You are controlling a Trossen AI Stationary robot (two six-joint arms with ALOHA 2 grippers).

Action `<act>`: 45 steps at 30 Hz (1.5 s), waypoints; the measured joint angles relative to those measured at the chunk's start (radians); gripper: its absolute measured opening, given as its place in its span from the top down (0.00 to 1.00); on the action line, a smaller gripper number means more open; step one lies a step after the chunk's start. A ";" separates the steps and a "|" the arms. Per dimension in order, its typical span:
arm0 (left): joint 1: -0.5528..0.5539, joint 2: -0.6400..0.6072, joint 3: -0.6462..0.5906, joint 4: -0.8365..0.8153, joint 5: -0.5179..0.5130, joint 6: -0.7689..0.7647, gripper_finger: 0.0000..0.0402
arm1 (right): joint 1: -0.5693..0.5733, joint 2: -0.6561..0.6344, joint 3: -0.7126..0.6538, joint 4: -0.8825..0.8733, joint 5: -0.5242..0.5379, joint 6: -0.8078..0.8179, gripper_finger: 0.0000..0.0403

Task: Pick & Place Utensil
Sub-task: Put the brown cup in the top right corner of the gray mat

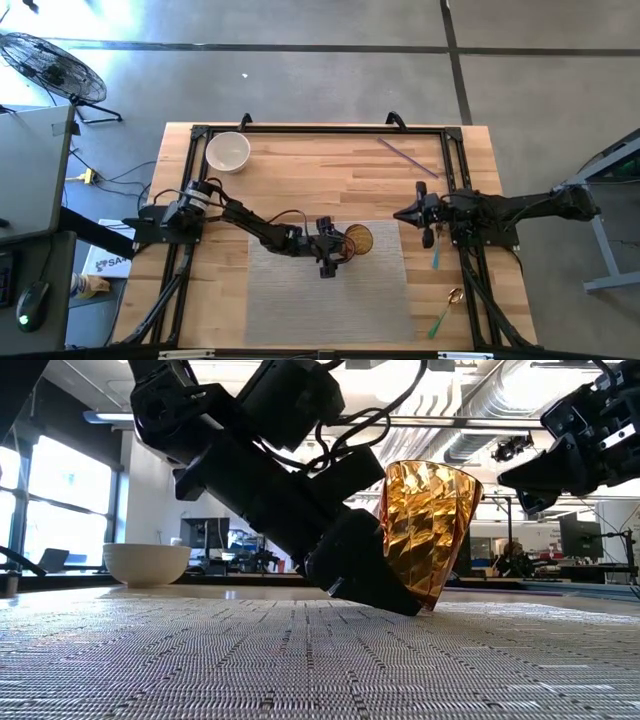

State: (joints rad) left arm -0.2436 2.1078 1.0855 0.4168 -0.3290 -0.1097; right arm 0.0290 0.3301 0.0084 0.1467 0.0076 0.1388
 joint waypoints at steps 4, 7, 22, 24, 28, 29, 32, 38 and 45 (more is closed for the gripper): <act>0.000 0.000 0.000 0.000 -0.003 0.000 0.17 | 0.001 0.048 0.000 0.000 -0.001 0.022 0.97; 0.000 0.000 0.000 0.000 -0.007 -0.003 0.17 | 0.002 0.107 0.000 0.016 0.008 0.046 0.97; -0.002 0.000 0.000 -0.001 -0.022 -0.016 0.17 | 0.184 0.526 0.000 0.367 0.123 0.097 0.95; -0.002 0.000 0.000 -0.001 -0.022 -0.019 0.17 | 0.194 0.571 0.000 0.420 0.147 0.109 0.93; -0.002 0.000 0.000 -0.009 -0.027 -0.019 0.17 | 0.203 0.661 0.002 0.480 0.159 0.126 0.87; -0.002 -0.001 0.000 -0.015 -0.028 -0.020 0.17 | 0.203 0.682 0.008 0.480 0.159 0.127 0.86; -0.007 -0.009 -0.001 -0.031 -0.041 -0.027 0.17 | 0.203 0.749 0.043 0.511 0.159 0.130 0.82; -0.021 -0.018 -0.003 -0.043 -0.066 -0.026 0.17 | 0.203 0.855 0.101 0.518 0.203 0.110 0.72; -0.019 -0.020 0.001 -0.072 -0.051 -0.037 0.17 | 0.203 0.936 0.143 0.524 0.190 0.124 0.59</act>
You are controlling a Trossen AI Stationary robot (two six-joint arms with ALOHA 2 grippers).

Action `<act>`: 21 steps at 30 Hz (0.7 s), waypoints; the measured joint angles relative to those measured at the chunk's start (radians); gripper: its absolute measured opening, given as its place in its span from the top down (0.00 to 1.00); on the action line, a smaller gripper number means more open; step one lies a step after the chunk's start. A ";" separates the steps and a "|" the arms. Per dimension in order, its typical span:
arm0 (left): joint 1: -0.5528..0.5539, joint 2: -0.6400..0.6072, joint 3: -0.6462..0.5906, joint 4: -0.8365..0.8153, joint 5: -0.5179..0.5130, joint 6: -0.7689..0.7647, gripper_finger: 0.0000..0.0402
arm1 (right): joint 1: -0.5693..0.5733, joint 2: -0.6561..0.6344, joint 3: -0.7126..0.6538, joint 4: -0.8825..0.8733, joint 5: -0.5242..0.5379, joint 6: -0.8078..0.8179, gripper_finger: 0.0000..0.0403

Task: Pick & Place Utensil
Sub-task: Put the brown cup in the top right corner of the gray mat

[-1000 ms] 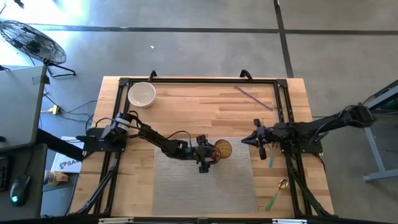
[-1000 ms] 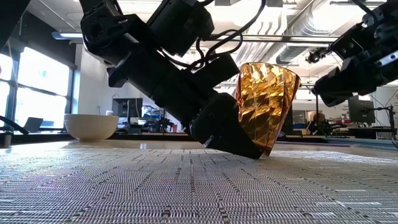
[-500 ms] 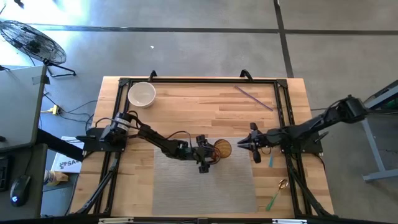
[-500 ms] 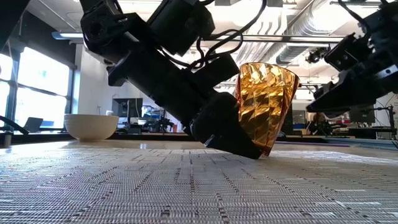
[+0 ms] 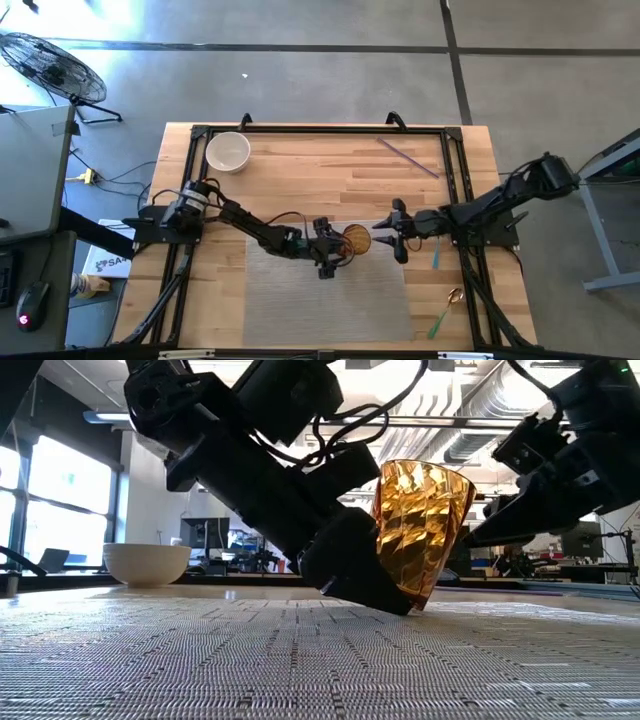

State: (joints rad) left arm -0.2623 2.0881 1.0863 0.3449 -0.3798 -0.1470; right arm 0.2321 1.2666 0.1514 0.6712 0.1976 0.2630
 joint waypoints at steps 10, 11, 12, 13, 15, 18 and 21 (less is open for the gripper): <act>0.000 0.000 0.000 -0.008 -0.002 -0.019 0.17 | 0.000 0.098 0.070 0.008 -0.010 -0.048 0.53; 0.000 0.000 0.000 -0.008 -0.002 -0.020 0.17 | 0.000 0.098 0.070 0.007 -0.010 -0.055 0.53; 0.000 0.000 0.000 -0.009 -0.002 -0.020 0.17 | 0.000 0.098 0.070 0.007 -0.011 -0.059 0.53; 0.000 0.000 0.000 -0.008 -0.002 -0.022 0.17 | 0.000 0.098 0.070 0.007 -0.015 -0.060 0.53; 0.000 0.000 0.000 -0.014 -0.001 -0.024 0.17 | 0.000 0.096 0.070 0.003 -0.017 -0.058 0.53; 0.000 0.000 0.000 -0.023 -0.003 -0.031 0.17 | 0.000 0.096 0.070 0.000 -0.017 -0.057 0.53; 0.000 0.000 0.000 -0.024 -0.013 -0.068 0.17 | 0.000 0.096 0.070 -0.001 -0.017 -0.056 0.53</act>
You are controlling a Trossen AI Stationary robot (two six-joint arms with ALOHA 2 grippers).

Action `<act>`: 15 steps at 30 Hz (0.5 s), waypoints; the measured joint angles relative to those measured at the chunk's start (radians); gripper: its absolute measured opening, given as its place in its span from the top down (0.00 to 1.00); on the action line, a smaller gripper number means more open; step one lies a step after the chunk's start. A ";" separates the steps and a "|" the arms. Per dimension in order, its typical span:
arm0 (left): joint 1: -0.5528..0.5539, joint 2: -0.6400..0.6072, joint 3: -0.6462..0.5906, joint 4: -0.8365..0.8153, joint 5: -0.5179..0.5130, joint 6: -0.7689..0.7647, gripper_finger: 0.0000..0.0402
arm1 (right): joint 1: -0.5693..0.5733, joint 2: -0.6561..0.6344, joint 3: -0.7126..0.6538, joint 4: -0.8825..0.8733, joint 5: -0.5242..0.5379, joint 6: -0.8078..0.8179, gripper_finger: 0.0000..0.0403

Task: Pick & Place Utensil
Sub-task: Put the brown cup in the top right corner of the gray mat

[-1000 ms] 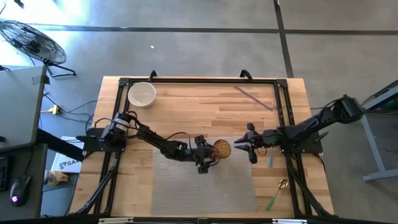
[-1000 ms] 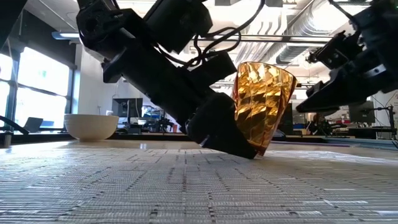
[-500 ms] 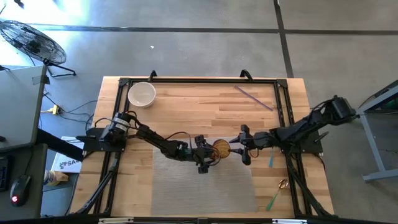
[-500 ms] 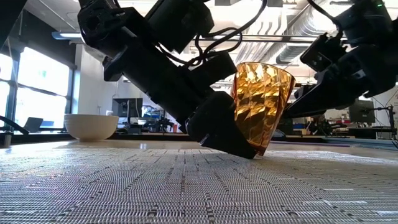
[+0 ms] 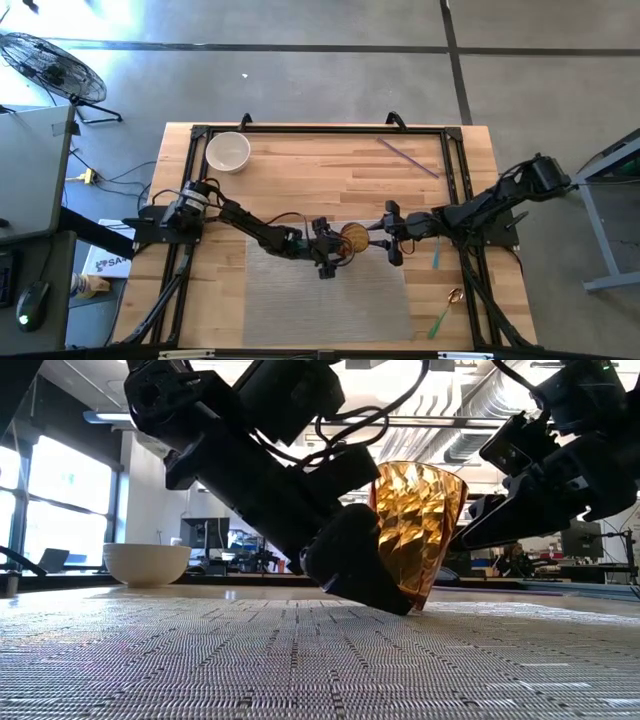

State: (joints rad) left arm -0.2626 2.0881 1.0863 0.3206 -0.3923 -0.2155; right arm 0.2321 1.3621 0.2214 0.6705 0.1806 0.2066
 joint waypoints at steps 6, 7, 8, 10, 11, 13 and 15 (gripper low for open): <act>0.002 0.000 0.016 -0.023 0.039 -0.029 0.14 | 0.000 0.000 0.000 0.000 0.000 -0.005 0.53; 0.002 0.000 0.023 -0.036 0.038 -0.030 0.12 | 0.000 0.000 0.000 0.000 0.000 -0.005 0.53; 0.002 0.000 0.031 -0.056 0.035 -0.032 0.10 | 0.000 0.000 0.000 -0.001 0.000 -0.005 0.53; 0.002 0.000 0.047 -0.097 0.024 -0.043 0.08 | 0.000 0.000 0.000 -0.001 0.000 -0.005 0.53; 0.001 0.000 0.051 -0.109 0.018 -0.043 0.07 | 0.000 0.000 0.000 -0.001 0.000 -0.005 0.53; -0.001 0.000 0.052 -0.115 0.012 -0.041 0.06 | 0.000 0.000 0.000 -0.002 0.000 -0.005 0.53; -0.005 0.000 0.052 -0.117 0.010 -0.038 0.07 | 0.000 0.000 0.000 -0.004 0.000 -0.005 0.53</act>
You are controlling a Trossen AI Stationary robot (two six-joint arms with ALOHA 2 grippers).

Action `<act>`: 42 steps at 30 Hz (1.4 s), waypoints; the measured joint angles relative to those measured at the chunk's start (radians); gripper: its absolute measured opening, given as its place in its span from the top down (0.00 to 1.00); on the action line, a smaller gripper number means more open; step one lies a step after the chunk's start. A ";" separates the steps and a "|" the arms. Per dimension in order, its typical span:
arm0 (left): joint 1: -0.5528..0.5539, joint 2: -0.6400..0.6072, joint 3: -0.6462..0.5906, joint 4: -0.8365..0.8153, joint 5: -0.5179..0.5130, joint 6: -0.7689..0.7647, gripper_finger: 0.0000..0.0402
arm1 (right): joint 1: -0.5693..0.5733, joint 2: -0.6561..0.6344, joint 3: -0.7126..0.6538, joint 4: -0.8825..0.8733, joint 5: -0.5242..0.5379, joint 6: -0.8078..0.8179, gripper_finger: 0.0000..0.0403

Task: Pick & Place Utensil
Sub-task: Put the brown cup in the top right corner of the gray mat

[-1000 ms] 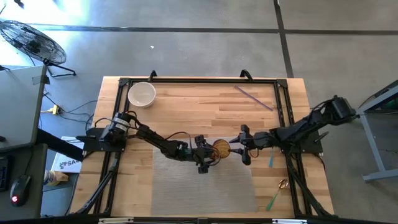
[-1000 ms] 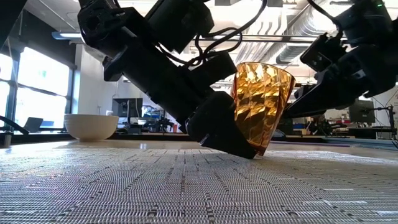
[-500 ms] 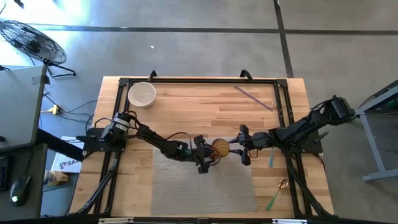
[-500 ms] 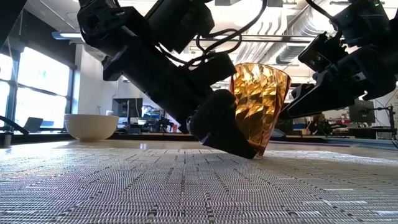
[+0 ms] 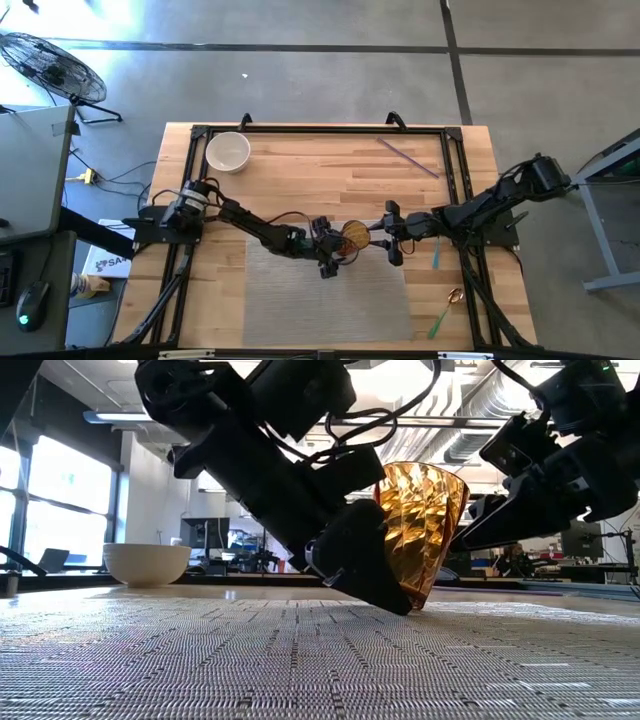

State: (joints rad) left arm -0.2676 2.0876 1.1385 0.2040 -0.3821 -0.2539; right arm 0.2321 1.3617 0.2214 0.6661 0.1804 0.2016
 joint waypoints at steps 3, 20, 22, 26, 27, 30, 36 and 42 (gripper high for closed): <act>-0.001 -0.002 0.000 -0.001 0.000 -0.001 0.08 | 0.000 0.000 0.000 -0.004 0.000 0.000 0.53; -0.003 -0.035 -0.002 -0.056 0.013 -0.005 0.10 | 0.000 0.000 0.000 -0.018 -0.023 0.011 0.53; -0.003 -0.035 -0.002 -0.054 0.013 -0.004 0.10 | 0.000 0.001 0.000 -0.032 -0.034 0.022 0.53; -0.003 -0.035 -0.002 -0.052 0.010 -0.005 0.10 | 0.000 0.021 0.000 -0.043 -0.047 0.057 0.53; -0.003 -0.035 -0.002 -0.052 0.010 -0.005 0.10 | 0.000 0.029 0.000 -0.043 -0.054 0.060 0.53; -0.003 -0.035 -0.002 -0.050 0.010 -0.005 0.10 | 0.000 0.068 0.000 -0.042 -0.064 0.060 0.53; -0.003 -0.036 -0.002 -0.053 0.009 -0.011 0.10 | 0.000 0.168 0.000 -0.012 -0.064 0.060 0.53; -0.022 -0.036 -0.002 -0.053 -0.031 0.001 0.10 | -0.001 0.199 0.001 0.031 -0.069 0.047 0.53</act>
State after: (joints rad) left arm -0.2893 2.0518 1.1366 0.1509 -0.4128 -0.2532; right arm 0.2314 1.5611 0.2223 0.6975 0.1115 0.2483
